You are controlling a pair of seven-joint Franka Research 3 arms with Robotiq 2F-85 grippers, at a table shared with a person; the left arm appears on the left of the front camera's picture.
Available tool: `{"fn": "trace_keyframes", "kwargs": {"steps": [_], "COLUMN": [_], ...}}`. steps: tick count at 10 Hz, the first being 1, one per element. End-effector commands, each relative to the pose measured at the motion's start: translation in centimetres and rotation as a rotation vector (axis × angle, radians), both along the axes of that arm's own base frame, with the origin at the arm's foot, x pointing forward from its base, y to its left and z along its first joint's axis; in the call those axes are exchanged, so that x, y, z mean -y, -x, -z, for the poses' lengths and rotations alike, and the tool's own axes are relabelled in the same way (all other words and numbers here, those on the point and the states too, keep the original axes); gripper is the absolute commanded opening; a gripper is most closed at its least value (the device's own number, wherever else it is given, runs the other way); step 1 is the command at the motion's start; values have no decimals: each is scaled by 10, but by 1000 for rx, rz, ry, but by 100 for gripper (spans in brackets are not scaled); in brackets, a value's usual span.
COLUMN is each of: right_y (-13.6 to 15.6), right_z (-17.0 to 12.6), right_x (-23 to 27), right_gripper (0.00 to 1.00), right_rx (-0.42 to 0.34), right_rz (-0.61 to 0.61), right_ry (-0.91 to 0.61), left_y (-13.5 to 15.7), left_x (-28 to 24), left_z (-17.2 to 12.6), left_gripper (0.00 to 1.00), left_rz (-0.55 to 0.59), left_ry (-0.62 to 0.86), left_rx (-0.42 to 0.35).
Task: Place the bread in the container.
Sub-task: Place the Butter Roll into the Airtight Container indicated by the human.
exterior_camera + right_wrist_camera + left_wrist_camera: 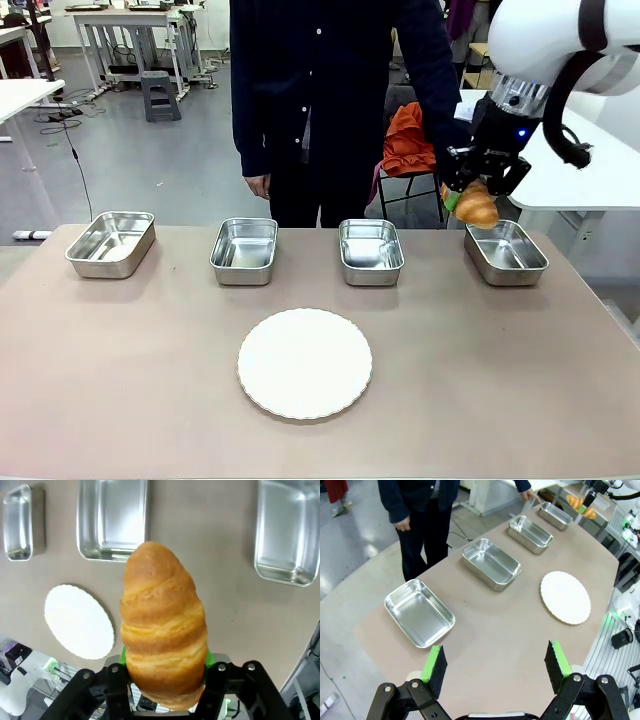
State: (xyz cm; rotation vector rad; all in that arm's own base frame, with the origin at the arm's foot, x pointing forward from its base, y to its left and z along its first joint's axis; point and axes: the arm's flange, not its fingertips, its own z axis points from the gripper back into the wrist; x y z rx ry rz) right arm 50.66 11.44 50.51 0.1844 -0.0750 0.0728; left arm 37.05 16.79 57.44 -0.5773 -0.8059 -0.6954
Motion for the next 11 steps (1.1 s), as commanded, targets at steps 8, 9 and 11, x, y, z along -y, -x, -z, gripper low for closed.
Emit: {"fn": "trace_keyframes", "kwargs": {"steps": [8, 9, 11], "right_y": [-50, -60, -78], "right_z": [17, 33, 59], "right_x": [94, 111, 130], "right_gripper": [50, 50, 50], "right_rx": [-26, -21, -3], "right_rz": [124, 121, 145], "right_ry": [-2, 7, 5], "left_y": [1, 1, 1], "left_x": [-1, -1, -1], "left_z": [0, 0, 0], "left_gripper": [100, 100, 100], "left_rz": [11, 11, 11], "left_ry": [-1, -1, -1], "left_rx": [11, 11, 11]}}
